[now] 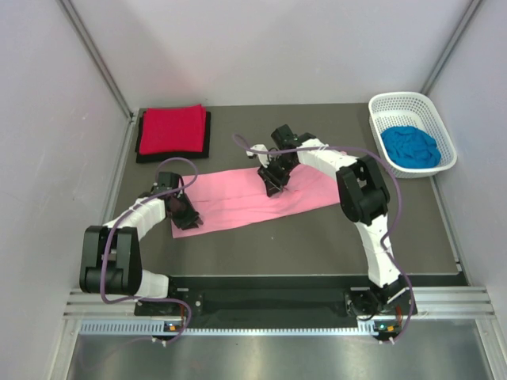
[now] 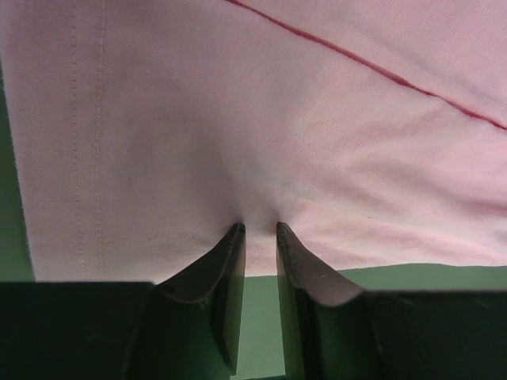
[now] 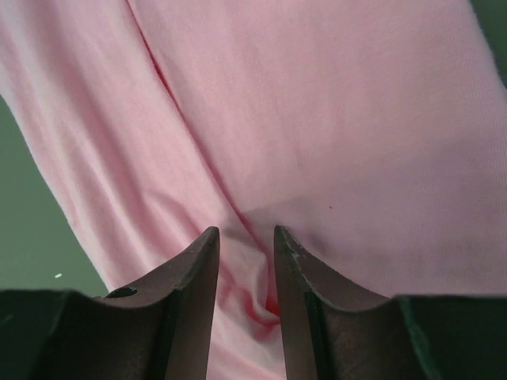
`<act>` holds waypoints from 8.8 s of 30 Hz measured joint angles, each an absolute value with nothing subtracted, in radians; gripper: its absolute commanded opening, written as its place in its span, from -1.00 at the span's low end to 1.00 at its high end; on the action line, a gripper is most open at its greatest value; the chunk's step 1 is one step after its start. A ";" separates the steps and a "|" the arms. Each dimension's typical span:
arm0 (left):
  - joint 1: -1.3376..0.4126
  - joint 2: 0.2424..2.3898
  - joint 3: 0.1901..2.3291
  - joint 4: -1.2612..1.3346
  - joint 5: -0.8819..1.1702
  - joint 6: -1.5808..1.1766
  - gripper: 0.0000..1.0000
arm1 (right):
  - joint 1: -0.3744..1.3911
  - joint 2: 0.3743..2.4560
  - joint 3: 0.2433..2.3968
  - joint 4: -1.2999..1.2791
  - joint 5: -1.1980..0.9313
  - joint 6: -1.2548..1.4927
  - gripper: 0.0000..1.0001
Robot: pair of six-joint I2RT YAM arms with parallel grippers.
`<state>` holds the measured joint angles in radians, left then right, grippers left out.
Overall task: Fold and stack the t-shirts
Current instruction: Fold the tshirt
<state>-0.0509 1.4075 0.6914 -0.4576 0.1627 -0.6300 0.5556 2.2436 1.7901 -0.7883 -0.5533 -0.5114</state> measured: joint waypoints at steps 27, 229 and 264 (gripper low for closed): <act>-0.038 1.383 0.658 -0.424 0.177 -0.635 -0.46 | 0.573 2.247 1.777 -0.743 -0.528 -0.502 -0.39; 0.032 1.387 0.776 -0.333 0.132 -0.575 -0.45 | 0.147 2.630 2.294 -0.290 -0.082 0.566 -0.26; -0.179 1.168 0.449 -0.255 0.197 -0.702 -0.62 | 0.133 1.882 1.351 -0.316 0.019 0.579 0.18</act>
